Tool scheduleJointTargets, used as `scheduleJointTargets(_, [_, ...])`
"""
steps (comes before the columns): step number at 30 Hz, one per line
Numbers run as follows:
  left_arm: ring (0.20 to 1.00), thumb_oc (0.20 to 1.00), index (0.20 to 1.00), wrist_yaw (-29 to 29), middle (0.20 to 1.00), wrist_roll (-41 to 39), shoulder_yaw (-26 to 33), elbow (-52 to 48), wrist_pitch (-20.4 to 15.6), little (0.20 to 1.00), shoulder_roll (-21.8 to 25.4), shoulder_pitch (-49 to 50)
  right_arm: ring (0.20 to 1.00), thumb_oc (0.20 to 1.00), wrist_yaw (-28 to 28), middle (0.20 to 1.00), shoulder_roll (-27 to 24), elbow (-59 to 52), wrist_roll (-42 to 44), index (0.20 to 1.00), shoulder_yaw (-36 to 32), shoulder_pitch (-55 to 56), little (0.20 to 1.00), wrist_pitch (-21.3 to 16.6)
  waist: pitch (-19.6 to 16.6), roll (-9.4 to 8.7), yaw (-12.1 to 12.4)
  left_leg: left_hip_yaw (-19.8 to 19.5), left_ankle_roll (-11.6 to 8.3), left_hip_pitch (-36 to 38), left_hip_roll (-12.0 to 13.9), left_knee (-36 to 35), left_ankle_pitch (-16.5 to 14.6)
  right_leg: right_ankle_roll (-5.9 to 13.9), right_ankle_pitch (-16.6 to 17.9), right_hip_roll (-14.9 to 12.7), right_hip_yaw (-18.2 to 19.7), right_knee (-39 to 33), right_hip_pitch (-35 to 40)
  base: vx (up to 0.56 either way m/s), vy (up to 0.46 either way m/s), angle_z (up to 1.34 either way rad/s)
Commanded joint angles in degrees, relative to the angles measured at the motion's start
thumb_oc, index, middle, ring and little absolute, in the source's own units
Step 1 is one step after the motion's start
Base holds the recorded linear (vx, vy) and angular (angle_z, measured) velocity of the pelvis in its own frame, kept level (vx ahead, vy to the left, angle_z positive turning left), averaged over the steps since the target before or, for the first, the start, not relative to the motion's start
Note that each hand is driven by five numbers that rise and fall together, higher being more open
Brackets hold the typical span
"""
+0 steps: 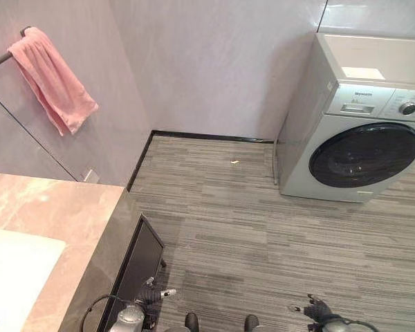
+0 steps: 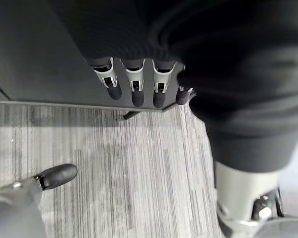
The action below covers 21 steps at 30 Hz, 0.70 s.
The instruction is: Put brush and paste in cup on sink, flatten towel.
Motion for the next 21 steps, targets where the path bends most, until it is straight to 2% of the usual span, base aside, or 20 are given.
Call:
scheduleJointTargets(1, [1.0, 1.0, 1.0, 1.74, 1.0, -4.42, 2.3, -1.11, -2.82, 1.0, 1.32, -0.13, 1.0, 1.0, 1.59, 1.0, -0.45, -4.98, 14.52, 1.0, -0.72, 0.17, 1.0, -3.93, -1.39, -3.34, 0.37, 1.02, -0.78, -0.28, -0.07, 3.06, -3.77, 5.84, 6.0, -6.53, 0.32, -2.22, 2.6, 0.03, 0.009, -0.58])
scheduleJointTargets(8, [1.0, 1.0, 1.0, 3.65, 1.0, -3.63, 0.08, -6.42, -3.55, 1.0, 2.2, -0.56, 1.0, 1.0, 0.13, 1.0, -0.23, -14.95, 16.53, 1.0, -0.3, 2.22, 1.0, -5.11, -2.8, -3.63, -0.64, 1.23, -1.24, 1.55, 0.71, 2.42, -3.85, 5.72, 5.02, -5.79, -0.01, -2.48, 3.61, 0.02, -0.026, -0.09])
scheduleJointTargets(13, [1.0, 1.0, 1.0, 5.16, 1.0, -6.08, 0.22, -9.14, -3.78, 1.0, 2.4, -1.93, 1.0, 1.0, -1.07, 1.0, 0.06, -16.67, 17.04, 1.0, 0.32, 1.36, 1.0, -5.61, -2.78, -3.7, -1.05, 0.77, -1.46, 0.88, 1.7, 7.11, -5.42, 4.63, 2.59, -5.19, 0.07, 1.39, 3.05, 0.0, -0.046, 0.0])
scheduleJointTargets(14, [1.0, 1.0, 1.0, 5.82, 1.0, -5.91, -0.09, -10.25, -3.56, 1.0, 2.63, -2.89, 1.0, 1.0, -1.52, 1.0, -0.26, -16.62, 16.3, 1.0, 1.14, 0.29, 1.0, -5.35, -1.96, -3.81, -1.06, 0.28, -1.49, -0.35, 2.32, 10.79, -6.46, 3.83, 0.83, -4.86, 0.3, 4.11, 2.22, -0.03, -0.038, 0.01])
scheduleJointTargets(15, [1.0, 1.0, 1.0, 5.83, 1.0, -5.91, -0.07, -10.26, -3.54, 1.0, 2.63, -2.91, 1.0, 1.0, -1.53, 1.0, -0.26, -16.62, 16.29, 1.0, 1.14, 0.27, 1.0, -5.34, -1.97, -3.8, -1.08, 0.26, -1.5, -0.48, 2.34, 10.97, -6.56, 3.81, 0.76, -4.86, 0.3, 4.25, 2.12, -0.11, -0.083, -0.01])
scheduleJointTargets(16, [1.0, 1.0, 1.0, 7.26, 1.0, -4.69, -0.96, -11.46, -3.56, 1.0, 2.85, -4.69, 1.0, 1.0, -2.42, 1.0, -0.68, -16.9, 14.3, 1.0, 2.2, -1.1, 1.0, -5.15, -0.11, -3.99, -1.05, -0.18, -1.64, -2.82, 3.07, 16.39, -8.2, 3.26, -1.47, -4.78, 0.23, 9.9, -0.25, -0.11, -0.056, 0.0])
scheduleJointTargets(18, [1.0, 1.0, 1.0, 8.34, 1.0, -5.8, -1.67, -11.43, -3.82, 1.0, 2.21, -6.5, 1.0, 1.0, -3.56, 1.0, -0.64, -17.39, 14.68, 1.0, 2.36, -2.47, 1.0, -5.17, 2.21, -4.1, -1.21, -1.21, -1.48, -5.83, 3.47, 22.52, -10.76, 2.85, -3.93, -5.02, 0.17, 16.12, -3.13, -0.12, -0.066, 0.04])
scheduleJointTargets(19, [1.0, 1.0, 1.0, 8.34, 1.0, -5.8, -1.67, -11.43, -3.82, 1.0, 2.21, -6.5, 1.0, 1.0, -3.56, 1.0, -0.64, -17.39, 14.68, 1.0, 2.36, -2.47, 1.0, -5.17, 2.19, -4.1, -1.21, -1.22, -1.48, -5.86, 3.47, 22.55, -10.77, 2.85, -3.93, -5.03, 0.17, 16.14, -3.15, -0.07, -0.054, 0.1])
scheduleJointTargets(21, [1.0, 1.0, 1.0, 8.79, 1.0, -6.35, -2.09, -10.94, -4.04, 1.0, 1.64, -7.55, 1.0, 1.0, -4.27, 1.0, -0.49, -17.57, 15.4, 1.0, 1.8, -2.85, 1.0, -5.53, 3.3, -4.22, -1.3, -1.77, -0.96, -7.47, 3.69, 26.74, -13.12, 2.76, -5.66, -5.41, 0.11, 19.88, -4.31, 0.0, -0.023, 0.11])
